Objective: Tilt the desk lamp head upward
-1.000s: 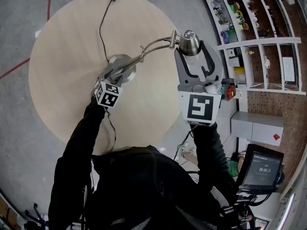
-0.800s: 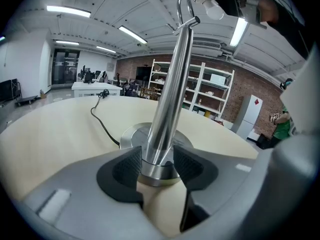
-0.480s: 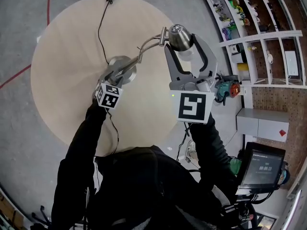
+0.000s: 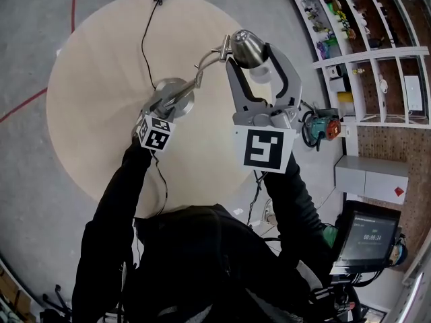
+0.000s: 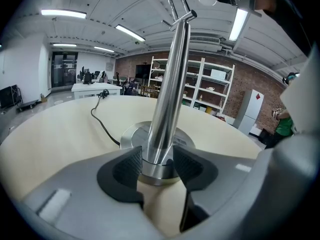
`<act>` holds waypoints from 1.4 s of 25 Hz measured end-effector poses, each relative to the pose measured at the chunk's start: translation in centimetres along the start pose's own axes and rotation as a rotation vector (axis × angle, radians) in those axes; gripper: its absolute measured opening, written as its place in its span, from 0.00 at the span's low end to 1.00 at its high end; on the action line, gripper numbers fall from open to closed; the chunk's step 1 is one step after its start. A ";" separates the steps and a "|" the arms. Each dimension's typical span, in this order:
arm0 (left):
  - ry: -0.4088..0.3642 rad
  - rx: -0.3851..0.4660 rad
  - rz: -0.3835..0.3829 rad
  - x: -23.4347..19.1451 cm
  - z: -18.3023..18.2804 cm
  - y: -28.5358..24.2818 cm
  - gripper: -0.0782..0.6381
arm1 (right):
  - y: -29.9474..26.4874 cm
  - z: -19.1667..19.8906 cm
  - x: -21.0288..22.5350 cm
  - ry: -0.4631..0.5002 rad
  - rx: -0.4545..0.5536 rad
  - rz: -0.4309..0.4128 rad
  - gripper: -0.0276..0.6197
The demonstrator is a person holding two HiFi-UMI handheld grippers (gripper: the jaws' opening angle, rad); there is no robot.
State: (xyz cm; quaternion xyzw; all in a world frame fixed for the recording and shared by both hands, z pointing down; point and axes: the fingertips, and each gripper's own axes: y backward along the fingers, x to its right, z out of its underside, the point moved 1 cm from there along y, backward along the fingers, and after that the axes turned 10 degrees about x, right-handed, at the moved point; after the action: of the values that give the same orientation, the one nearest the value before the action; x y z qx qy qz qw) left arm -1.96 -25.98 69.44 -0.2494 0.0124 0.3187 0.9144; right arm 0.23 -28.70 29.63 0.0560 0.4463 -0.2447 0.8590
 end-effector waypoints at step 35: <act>0.057 0.141 -0.075 2.3 -5.7 8.4 0.41 | 6.3 5.9 0.8 -0.643 0.172 0.058 0.47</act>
State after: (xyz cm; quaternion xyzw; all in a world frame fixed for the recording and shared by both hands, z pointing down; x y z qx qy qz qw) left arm -4.30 -21.65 60.29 -0.1939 0.0514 0.2754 0.9402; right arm 7.95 -25.36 31.70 0.0606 0.1283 -0.2621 0.9545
